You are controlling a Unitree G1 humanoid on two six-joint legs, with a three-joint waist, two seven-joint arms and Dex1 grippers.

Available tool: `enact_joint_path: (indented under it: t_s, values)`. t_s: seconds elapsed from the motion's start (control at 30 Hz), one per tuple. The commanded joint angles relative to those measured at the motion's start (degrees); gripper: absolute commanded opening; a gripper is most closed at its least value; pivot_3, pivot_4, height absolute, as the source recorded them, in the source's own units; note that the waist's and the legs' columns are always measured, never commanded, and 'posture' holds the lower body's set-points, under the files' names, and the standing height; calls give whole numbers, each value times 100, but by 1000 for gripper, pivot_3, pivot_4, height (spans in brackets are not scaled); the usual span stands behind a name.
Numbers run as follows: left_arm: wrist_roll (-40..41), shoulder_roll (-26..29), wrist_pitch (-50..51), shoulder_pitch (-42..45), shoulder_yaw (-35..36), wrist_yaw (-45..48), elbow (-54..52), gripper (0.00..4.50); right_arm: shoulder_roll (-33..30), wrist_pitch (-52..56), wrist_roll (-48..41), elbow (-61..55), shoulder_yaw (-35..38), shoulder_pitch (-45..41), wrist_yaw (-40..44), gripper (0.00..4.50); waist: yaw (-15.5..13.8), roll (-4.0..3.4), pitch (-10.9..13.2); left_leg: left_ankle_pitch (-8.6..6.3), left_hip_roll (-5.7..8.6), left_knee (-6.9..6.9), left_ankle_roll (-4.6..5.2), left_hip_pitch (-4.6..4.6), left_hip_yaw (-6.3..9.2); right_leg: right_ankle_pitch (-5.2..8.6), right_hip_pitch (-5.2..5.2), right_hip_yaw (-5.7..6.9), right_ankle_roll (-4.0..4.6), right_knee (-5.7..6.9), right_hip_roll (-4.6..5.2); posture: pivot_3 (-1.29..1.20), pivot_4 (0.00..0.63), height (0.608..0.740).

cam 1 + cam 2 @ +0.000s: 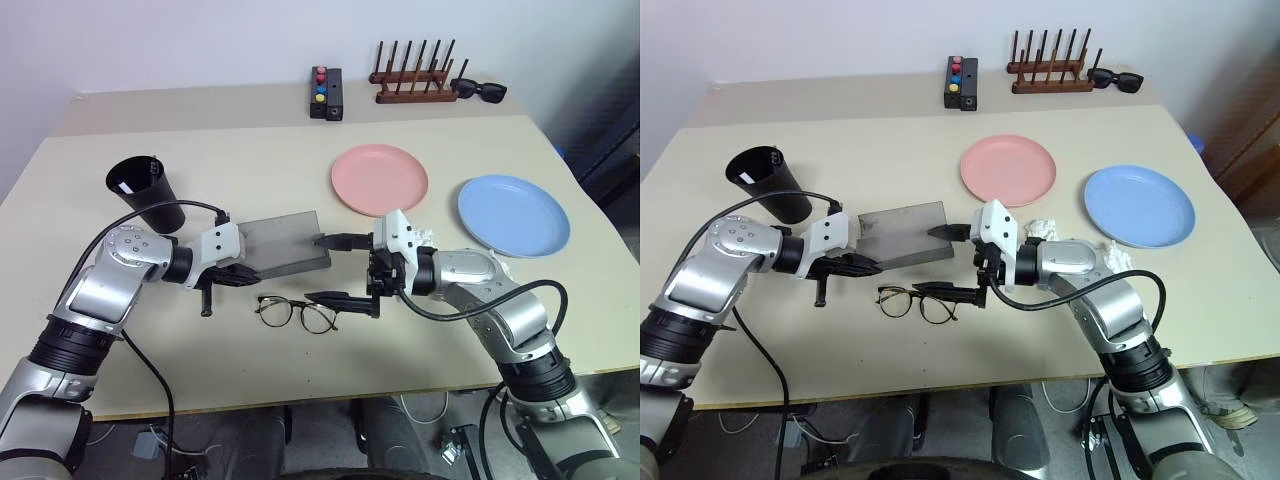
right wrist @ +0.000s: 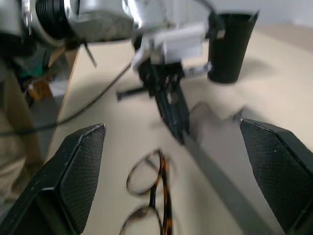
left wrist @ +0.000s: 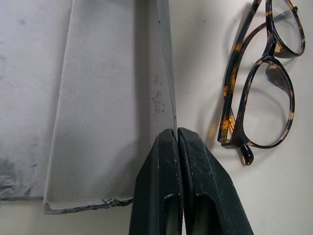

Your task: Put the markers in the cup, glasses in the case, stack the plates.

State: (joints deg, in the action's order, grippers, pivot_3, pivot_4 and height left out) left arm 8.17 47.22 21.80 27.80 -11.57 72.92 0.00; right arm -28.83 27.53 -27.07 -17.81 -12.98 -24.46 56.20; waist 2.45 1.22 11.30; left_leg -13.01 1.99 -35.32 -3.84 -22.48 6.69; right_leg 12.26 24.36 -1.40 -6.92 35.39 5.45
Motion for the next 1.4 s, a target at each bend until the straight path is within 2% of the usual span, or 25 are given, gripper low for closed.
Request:
enact_joint_path:
  t_s: [0.03, 0.13, 0.17, 0.23, 0.37, 0.5, 0.63, 0.73, 0.77, 0.8, 0.93, 1.07, 1.4]
  values:
    - [27, 22, -97, 72, 70, -4, -28, 19, -96, -96, 102, -144, 15, -24, 44, 4500, 0, 0, 0, 0, 0, 0, 0, 0, 0, 0, 0, 0, 0, 0, 0, 0, 150, 739]
    - [58, 34, -101, 60, 86, 32, 5, 19, -112, -129, 167, -96, 15, -39, 55, 4500, 0, 0, 0, 0, 0, 0, 0, 0, 0, 0, 0, 0, 0, 0, 0, 0, 150, 739]
    - [62, 37, -112, 60, 94, 39, 28, 273, -110, -137, 181, -89, 18, -37, 56, 4500, 0, 0, 0, 0, 0, 0, 0, 0, 0, 0, 0, 0, 0, 0, 0, 0, 150, 739]
    - [68, 35, -150, 65, 132, 24, 72, 904, -106, -148, 204, -80, 38, -31, 51, 4500, -1, 0, 0, 0, 0, -1, 0, 0, 0, 0, 0, 0, 0, 0, 0, 0, 150, 739]
    - [191, 0, -206, 168, 318, -40, 193, 2877, -151, -159, 227, -63, 116, 10, 51, 4500, -2, 0, 0, 0, 0, -1, 0, 0, 0, 0, 0, 0, 0, 0, 0, 0, 150, 739]
    - [474, -11, -154, 333, 593, -36, 147, 2877, -273, -123, 213, -115, 237, 106, 37, 4500, -12, 1, 0, 0, 0, -2, 0, -1, 0, 0, 0, 0, 0, 0, 0, 0, 150, 739]
    - [987, 83, 66, 290, 677, 338, -523, 2877, -481, -95, 203, -187, 399, 270, 16, 4500, -13, 1, 0, 0, 1, -4, 0, -3, -1, -1, -1, 0, -1, -2, 2, 0, 150, 739]
    - [889, 95, 1, 173, 388, 431, -1010, 3748, -658, -89, 234, -224, 498, 390, 11, 4500, -12, 1, 0, 0, 0, -4, 0, -3, -1, -1, -1, 0, 0, -1, 1, 0, 150, 739]
    - [825, 65, -36, 145, 268, 434, -1137, 4242, -741, -92, 268, -240, 521, 438, 14, 4500, -13, 1, 0, 0, 0, -4, 0, -2, -1, -1, -1, 0, 0, 0, 1, 0, 150, 739]
    - [770, 42, -78, 119, 158, 442, -1233, 4431, -826, -108, 311, -258, 537, 483, 20, 4500, -13, 1, 0, 0, 0, -4, 0, -1, -1, -1, -2, 0, 0, 0, 1, 0, 150, 739]
    - [655, -117, -97, 160, -285, 474, -1370, 4431, -1153, -77, 306, -395, 802, 739, 16, 4500, -23, 0, 0, 0, 0, -5, 0, -2, -3, 0, -2, -1, 0, -1, 1, 0, 150, 739]
    - [167, -175, -604, 287, -778, 614, -942, 4431, -1445, -31, 272, -583, 1136, 1099, -39, 4500, -30, 1, 0, -1, 1, -10, 1, -3, -4, 0, -4, -1, 0, -1, 1, 0, 150, 739]
    - [-126, -552, -1155, 540, -1144, 830, -125, 4431, -1442, 123, 221, -956, 1303, 1451, -360, 4500, -31, 1, 0, -3, 0, -19, 6, -4, -5, 0, -7, -2, 0, -1, 1, 0, 150, 739]
